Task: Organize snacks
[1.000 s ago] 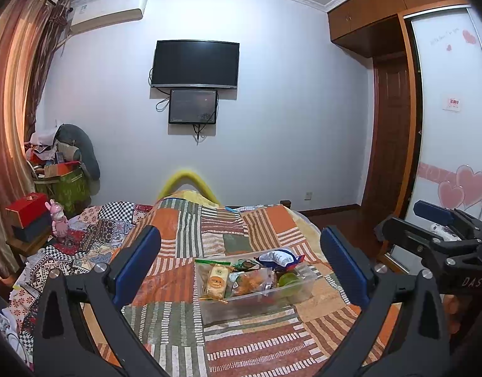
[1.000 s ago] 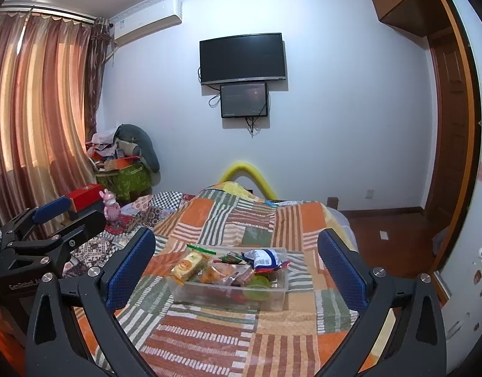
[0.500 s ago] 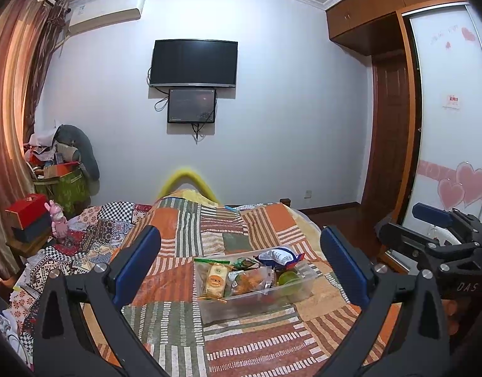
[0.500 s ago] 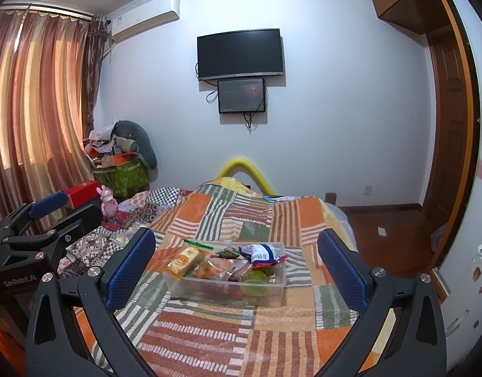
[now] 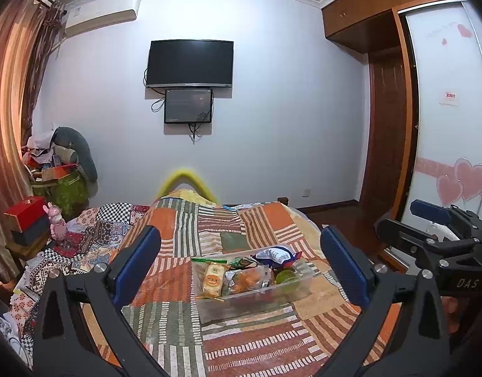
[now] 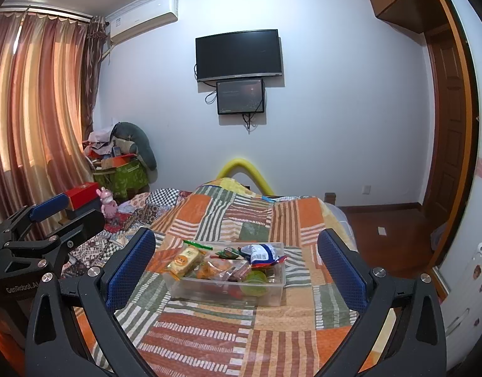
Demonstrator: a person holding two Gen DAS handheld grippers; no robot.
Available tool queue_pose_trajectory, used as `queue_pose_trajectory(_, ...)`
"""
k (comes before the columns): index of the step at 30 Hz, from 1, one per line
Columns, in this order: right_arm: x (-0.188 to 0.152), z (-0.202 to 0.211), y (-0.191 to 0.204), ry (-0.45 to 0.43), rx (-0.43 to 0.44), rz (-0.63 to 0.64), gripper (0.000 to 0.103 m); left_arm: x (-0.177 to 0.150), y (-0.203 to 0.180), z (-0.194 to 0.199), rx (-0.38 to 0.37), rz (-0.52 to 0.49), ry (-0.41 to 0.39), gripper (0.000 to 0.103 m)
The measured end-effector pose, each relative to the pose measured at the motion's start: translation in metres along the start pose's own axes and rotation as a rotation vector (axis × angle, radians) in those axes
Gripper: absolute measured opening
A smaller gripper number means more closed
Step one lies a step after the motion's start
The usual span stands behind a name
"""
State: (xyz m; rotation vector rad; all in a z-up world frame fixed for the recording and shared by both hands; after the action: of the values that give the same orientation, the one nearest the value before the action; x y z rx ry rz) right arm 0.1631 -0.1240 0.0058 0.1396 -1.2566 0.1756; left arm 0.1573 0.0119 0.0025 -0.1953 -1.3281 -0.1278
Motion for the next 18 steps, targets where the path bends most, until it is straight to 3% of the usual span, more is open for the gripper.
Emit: queue_pose_trajectory(18, 0.0008, -0.0005, 0.0002, 0.008, 0.001, -0.002, 0.103, -0.0015, -0.0045, -0.0049, -0.028, -0.006, 0.012, 0.103)
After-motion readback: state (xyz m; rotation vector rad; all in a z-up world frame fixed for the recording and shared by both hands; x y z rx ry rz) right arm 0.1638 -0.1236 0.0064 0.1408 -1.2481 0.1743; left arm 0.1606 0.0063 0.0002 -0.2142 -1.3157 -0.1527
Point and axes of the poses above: each gripper's, at about its wrist camera, not at the fingertips, and z roughly against the way its jaws point, y to its left, x to its top, the point moved 7 cm from there along -z, roughly the way its jaws point, and after that the axes turned 10 degrees about -x, right-handed, at the moved point
